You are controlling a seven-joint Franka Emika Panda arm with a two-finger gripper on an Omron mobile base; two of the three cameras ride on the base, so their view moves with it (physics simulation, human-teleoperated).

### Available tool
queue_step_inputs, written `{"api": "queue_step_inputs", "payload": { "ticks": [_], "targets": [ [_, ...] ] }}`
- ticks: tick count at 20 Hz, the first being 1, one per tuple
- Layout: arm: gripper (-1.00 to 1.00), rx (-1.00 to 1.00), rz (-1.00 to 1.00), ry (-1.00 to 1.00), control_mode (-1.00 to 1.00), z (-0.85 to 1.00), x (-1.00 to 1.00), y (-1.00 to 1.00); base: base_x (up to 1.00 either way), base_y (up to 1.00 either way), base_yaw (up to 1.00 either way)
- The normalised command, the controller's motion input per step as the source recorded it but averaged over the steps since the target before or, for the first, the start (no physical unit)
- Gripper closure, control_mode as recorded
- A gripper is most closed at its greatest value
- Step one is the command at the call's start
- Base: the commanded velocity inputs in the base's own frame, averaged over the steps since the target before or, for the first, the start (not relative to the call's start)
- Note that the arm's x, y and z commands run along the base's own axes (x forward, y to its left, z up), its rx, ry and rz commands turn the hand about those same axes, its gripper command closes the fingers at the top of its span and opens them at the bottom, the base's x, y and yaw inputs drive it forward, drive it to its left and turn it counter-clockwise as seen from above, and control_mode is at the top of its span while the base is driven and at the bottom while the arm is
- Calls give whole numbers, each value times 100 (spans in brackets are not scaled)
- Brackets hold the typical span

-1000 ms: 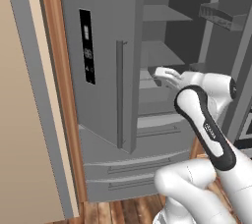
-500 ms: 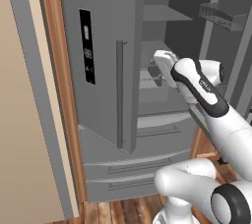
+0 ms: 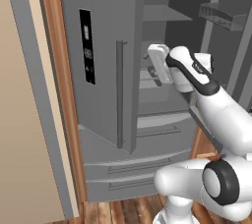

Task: Open the fridge, grab two sodas, and place both sodas inside the bowl with ice on the dining counter.

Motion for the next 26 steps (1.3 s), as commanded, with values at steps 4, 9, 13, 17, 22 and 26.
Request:
{"api": "queue_step_inputs", "payload": {
  "ticks": [4,9,13,17,22,26],
  "targets": [
    [-100,0,2,0,-100,0,0,48,0,0,0],
    [-100,0,5,0,-100,0,-19,57,0,0,0],
    [-100,0,8,0,-100,0,-26,63,0,0,0],
    [-100,0,10,0,-100,0,-27,67,0,0,0],
    [-100,0,11,0,-100,-1,-20,73,0,0,0],
    [-100,0,9,0,-100,0,-17,73,0,0,0]
  ]
}}
